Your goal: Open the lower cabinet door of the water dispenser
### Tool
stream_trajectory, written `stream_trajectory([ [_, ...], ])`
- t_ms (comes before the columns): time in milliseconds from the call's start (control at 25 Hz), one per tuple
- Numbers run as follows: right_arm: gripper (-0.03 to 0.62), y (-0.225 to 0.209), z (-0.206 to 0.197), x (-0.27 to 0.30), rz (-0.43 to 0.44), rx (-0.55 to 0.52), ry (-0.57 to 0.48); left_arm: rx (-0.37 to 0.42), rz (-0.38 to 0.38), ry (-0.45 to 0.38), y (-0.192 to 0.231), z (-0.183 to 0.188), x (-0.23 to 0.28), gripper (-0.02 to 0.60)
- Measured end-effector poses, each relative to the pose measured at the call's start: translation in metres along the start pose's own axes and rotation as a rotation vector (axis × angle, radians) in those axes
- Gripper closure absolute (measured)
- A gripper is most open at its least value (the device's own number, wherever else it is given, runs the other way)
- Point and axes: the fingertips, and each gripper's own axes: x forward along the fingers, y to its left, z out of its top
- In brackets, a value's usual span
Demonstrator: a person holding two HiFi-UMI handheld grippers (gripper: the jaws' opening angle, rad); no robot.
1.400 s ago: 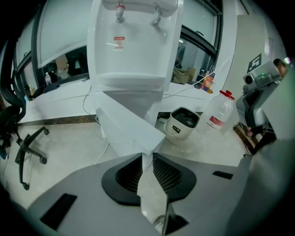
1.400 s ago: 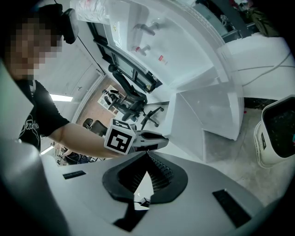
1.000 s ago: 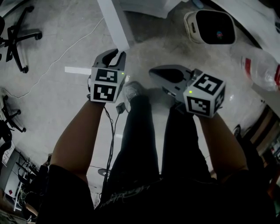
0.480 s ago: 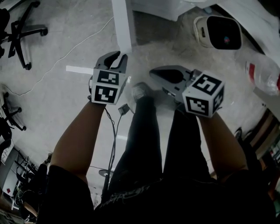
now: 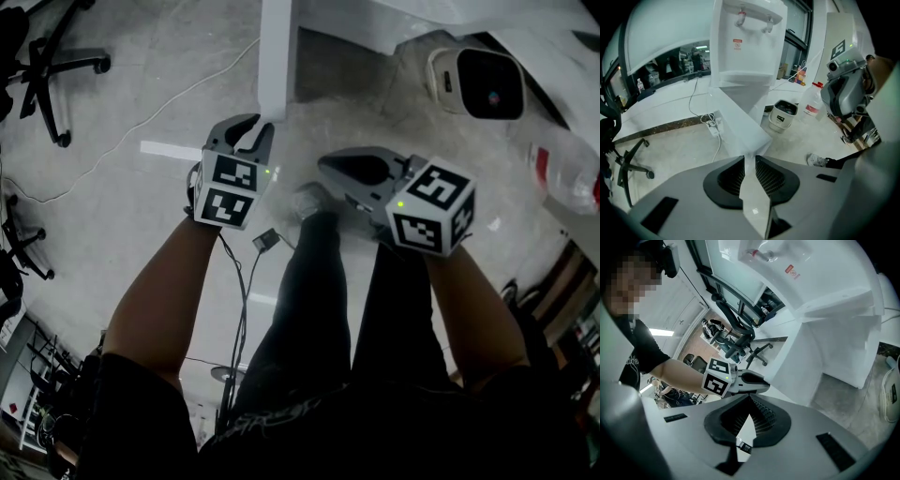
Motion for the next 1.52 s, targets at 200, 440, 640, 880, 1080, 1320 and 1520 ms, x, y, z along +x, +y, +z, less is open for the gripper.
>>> stream_trajectory([
  [200, 0.582, 0.001, 0.007, 0.008, -0.003, -0.004, 0.014, 0.052, -0.008, 0.018, 0.01, -0.005, -0.004, 0.509],
  [440, 0.582, 0.001, 0.014, 0.017, -0.003, -0.016, 0.026, 0.094, -0.026, 0.035, 0.02, -0.01, -0.007, 0.509],
  [640, 0.582, 0.002, 0.017, 0.025, 0.004, -0.015, 0.034, 0.102, -0.029, 0.048, 0.031, -0.013, -0.01, 0.509],
  [880, 0.582, -0.001, 0.023, 0.032, 0.007, -0.013, 0.036, 0.125, -0.03, 0.065, 0.048, -0.018, -0.013, 0.509],
  [1080, 0.582, -0.005, 0.028, 0.031, -0.009, -0.003, 0.038, 0.168, -0.033, 0.085, 0.062, -0.023, -0.017, 0.509],
  [1320, 0.582, -0.012, 0.035, 0.03, -0.027, 0.006, 0.019, 0.167, -0.008, 0.097, 0.079, -0.027, -0.02, 0.509],
  [1520, 0.582, -0.009, 0.037, 0.032, -0.026, 0.016, 0.013, 0.129, 0.024, 0.094, 0.098, -0.03, -0.023, 0.509],
])
